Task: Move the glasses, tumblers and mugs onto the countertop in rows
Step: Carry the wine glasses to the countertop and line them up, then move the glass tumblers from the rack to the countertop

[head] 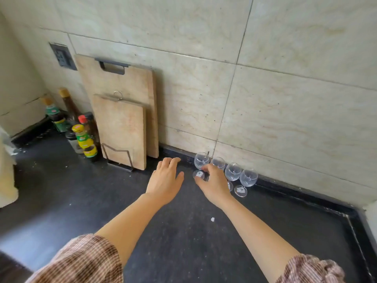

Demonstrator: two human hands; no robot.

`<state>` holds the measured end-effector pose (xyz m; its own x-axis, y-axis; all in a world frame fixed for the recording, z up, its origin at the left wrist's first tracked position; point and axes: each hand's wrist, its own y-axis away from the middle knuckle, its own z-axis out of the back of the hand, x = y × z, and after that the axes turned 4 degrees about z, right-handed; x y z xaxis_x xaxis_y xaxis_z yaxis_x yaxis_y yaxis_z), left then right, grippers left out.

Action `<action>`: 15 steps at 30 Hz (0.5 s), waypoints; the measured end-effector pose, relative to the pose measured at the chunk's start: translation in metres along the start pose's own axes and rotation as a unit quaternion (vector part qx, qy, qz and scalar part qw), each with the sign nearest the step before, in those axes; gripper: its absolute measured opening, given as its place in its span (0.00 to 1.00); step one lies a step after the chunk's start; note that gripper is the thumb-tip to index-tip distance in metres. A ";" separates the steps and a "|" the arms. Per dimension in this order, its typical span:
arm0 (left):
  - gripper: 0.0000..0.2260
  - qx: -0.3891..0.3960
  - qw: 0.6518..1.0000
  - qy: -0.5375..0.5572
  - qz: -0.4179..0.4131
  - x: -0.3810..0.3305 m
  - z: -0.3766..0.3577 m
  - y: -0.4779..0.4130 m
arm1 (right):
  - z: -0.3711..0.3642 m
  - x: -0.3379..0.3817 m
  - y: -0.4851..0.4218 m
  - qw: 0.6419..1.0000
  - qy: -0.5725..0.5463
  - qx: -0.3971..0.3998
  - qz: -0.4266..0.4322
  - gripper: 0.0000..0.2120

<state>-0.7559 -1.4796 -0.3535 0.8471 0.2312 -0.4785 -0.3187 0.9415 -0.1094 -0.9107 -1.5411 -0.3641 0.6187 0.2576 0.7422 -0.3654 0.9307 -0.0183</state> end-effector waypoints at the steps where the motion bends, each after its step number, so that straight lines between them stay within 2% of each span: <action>1: 0.21 -0.005 0.999 0.011 0.030 0.014 0.013 0.017 | -0.014 0.014 0.011 1.000 0.004 0.020 0.015 0.20; 7: 0.20 -0.042 0.985 -0.017 0.169 0.106 0.092 0.130 | -0.090 0.118 0.080 0.988 0.056 0.103 0.103 0.20; 15: 0.19 -0.155 0.954 -0.033 0.255 0.219 0.216 0.306 | -0.196 0.274 0.208 0.947 0.085 0.174 0.255 0.21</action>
<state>-0.5760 -1.0884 -0.3033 0.5693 0.6648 -0.4836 -0.7988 0.5864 -0.1344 -0.6807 -1.2258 -0.2958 0.3923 0.7170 0.5761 -0.8358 0.5395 -0.1023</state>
